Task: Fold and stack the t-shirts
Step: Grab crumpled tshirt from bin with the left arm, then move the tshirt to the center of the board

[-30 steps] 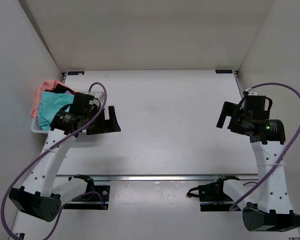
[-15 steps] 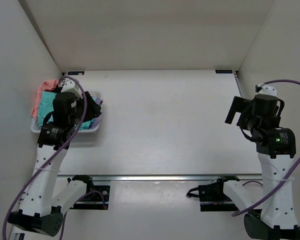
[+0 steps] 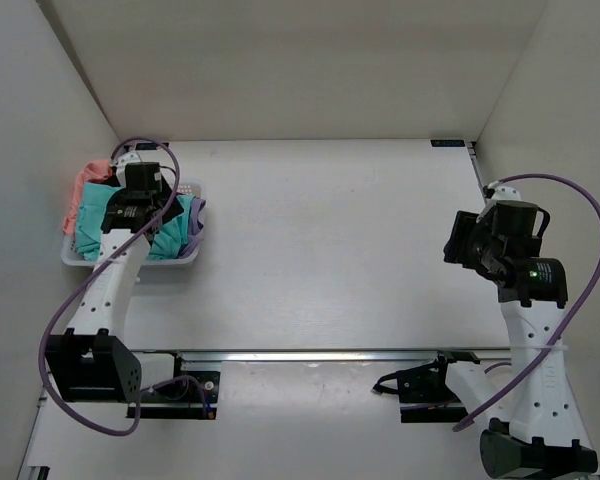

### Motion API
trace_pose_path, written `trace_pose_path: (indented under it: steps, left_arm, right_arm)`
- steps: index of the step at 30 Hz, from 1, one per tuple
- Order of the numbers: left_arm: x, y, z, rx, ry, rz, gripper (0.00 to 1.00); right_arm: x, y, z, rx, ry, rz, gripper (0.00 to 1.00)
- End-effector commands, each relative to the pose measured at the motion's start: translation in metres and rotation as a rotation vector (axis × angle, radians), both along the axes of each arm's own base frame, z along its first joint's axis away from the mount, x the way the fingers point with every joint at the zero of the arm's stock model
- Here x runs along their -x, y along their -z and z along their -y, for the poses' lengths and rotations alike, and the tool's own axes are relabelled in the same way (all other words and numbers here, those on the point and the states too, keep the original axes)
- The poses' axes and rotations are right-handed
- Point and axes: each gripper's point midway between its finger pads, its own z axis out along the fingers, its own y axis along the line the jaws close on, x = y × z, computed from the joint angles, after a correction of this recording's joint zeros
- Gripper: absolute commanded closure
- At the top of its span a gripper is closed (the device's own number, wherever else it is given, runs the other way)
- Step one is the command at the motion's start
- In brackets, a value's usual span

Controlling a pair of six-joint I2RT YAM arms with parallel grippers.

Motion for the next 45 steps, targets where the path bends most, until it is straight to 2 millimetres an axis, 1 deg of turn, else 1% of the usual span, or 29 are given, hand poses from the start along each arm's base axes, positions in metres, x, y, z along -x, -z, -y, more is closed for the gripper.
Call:
trace_pose_path:
  steps: [1, 3, 6, 8, 12, 13, 14, 15, 16, 17, 18, 20, 21, 24, 26, 27, 29, 30, 31, 32, 33, 34, 35, 36, 37, 38, 41, 42, 45]
  left_arm:
    - [-0.009, -0.009, -0.033, -0.006, -0.123, 0.043, 0.27]
    - [-0.013, 0.006, -0.033, -0.007, -0.125, 0.002, 0.22]
    - [-0.014, 0.028, -0.041, -0.003, -0.176, -0.056, 0.17]
    - [-0.012, 0.049, -0.045, -0.002, -0.196, -0.113, 0.17]
    - [-0.008, 0.073, -0.048, 0.006, -0.229, -0.18, 0.19]
    - [-0.006, 0.079, -0.048, 0.021, -0.229, -0.197, 0.28]
    - [-0.008, 0.083, -0.047, 0.029, -0.228, -0.203, 0.32]
    - [-0.008, 0.087, -0.045, 0.033, -0.219, -0.219, 0.38]
    - [-0.01, 0.083, -0.045, 0.03, -0.21, -0.211, 0.52]
    - [-0.01, 0.087, -0.046, 0.029, -0.206, -0.234, 0.58]
    - [-0.011, 0.086, -0.045, 0.029, -0.198, -0.232, 0.72]
    - [-0.014, 0.078, -0.047, 0.033, -0.199, -0.216, 0.91]
    - [-0.015, 0.071, -0.048, 0.036, -0.204, -0.192, 1.0]
    - [-0.037, 0.009, -0.04, 0.02, -0.2, -0.041, 1.0]
    - [-0.067, -0.076, -0.022, 0.029, -0.125, 0.156, 1.0]
    - [-0.073, -0.096, -0.003, 0.037, -0.068, 0.192, 1.0]
    - [-0.085, -0.181, 0.037, 0.128, 0.1, 0.366, 1.0]
    - [-0.085, -0.215, 0.061, 0.184, 0.202, 0.432, 1.0]
    - [-0.086, -0.232, 0.082, 0.227, 0.268, 0.468, 1.0]
    - [-0.082, -0.264, 0.117, 0.306, 0.429, 0.548, 1.0]
    - [-0.072, -0.29, 0.154, 0.384, 0.635, 0.626, 1.0]
    - [-0.06, -0.294, 0.177, 0.457, 0.735, 0.641, 1.0]
    - [-0.03, -0.333, 0.203, 0.544, 0.892, 0.753, 1.0]
    - [-0.017, -0.344, 0.218, 0.589, 1.001, 0.818, 1.0]
    - [-0.001, -0.343, 0.23, 0.694, 1.049, 0.797, 1.0]
    - [0.015, -0.362, 0.233, 0.754, 1.078, 0.854, 1.0]
    - [0.02, -0.337, 0.242, 0.822, 1.15, 0.768, 1.0]
    - [0.024, -0.323, 0.252, 0.838, 1.195, 0.71, 1.0]
    - [0.041, -0.305, 0.282, 0.897, 1.312, 0.597, 1.0]
  right_arm:
    - [-0.012, -0.019, -0.011, -0.024, -0.061, 0.096, 0.47]
    - [-0.014, -0.01, -0.009, -0.015, -0.056, 0.077, 0.4]
    - [-0.02, -0.005, -0.008, -0.011, -0.054, 0.063, 0.38]
    - [-0.025, -0.003, -0.011, -0.017, -0.069, 0.061, 0.38]
    - [-0.033, 0.002, -0.008, -0.004, -0.064, 0.046, 0.34]
    - [-0.035, 0.001, -0.006, 0.006, -0.058, 0.05, 0.36]
    - [-0.037, 0.004, -0.006, 0.005, -0.062, 0.041, 0.43]
    - [-0.038, 0.002, -0.006, 0.005, -0.063, 0.05, 0.44]
    - [-0.039, 0.006, -0.007, 0.002, -0.069, 0.043, 0.53]
    - [-0.039, 0.006, -0.006, 0.003, -0.069, 0.046, 0.82]
    - [-0.04, 0.009, -0.005, 0.003, -0.063, 0.042, 0.96]
    - [-0.042, 0.012, -0.004, -0.005, -0.055, 0.039, 1.0]
    - [-0.041, 0.012, -0.004, -0.006, -0.054, 0.048, 1.0]
    - [-0.044, 0.006, -0.007, -0.01, -0.065, 0.067, 1.0]
    - [-0.045, 0.005, -0.009, -0.019, -0.067, 0.07, 1.0]
    - [-0.044, 0.009, -0.01, -0.033, -0.058, 0.054, 1.0]
    - [-0.043, 0.008, -0.009, -0.047, -0.045, 0.061, 1.0]
    - [-0.042, 0.014, -0.007, -0.05, -0.033, 0.052, 1.0]
    - [-0.041, 0.012, -0.005, -0.06, -0.011, 0.063, 1.0]
    - [-0.041, 0.011, -0.002, -0.061, 0.005, 0.074, 1.0]
    - [-0.037, 0.013, 0.0, -0.055, 0.013, 0.07, 1.0]
    - [-0.037, 0.014, 0.001, -0.051, 0.016, 0.074, 1.0]
    - [-0.036, 0.013, 0.002, -0.051, 0.021, 0.08, 1.0]
    - [-0.035, 0.011, 0.002, -0.048, 0.019, 0.083, 1.0]
    - [-0.033, 0.01, 0.003, -0.046, 0.029, 0.083, 1.0]
    - [-0.033, 0.009, 0.001, -0.056, 0.025, 0.087, 1.0]
    - [-0.027, 0.007, -0.001, -0.072, 0.021, 0.1, 1.0]
    - [-0.026, 0.006, -0.001, -0.076, 0.021, 0.105, 1.0]
    - [-0.021, 0.008, 0.0, -0.075, 0.035, 0.098, 0.99]
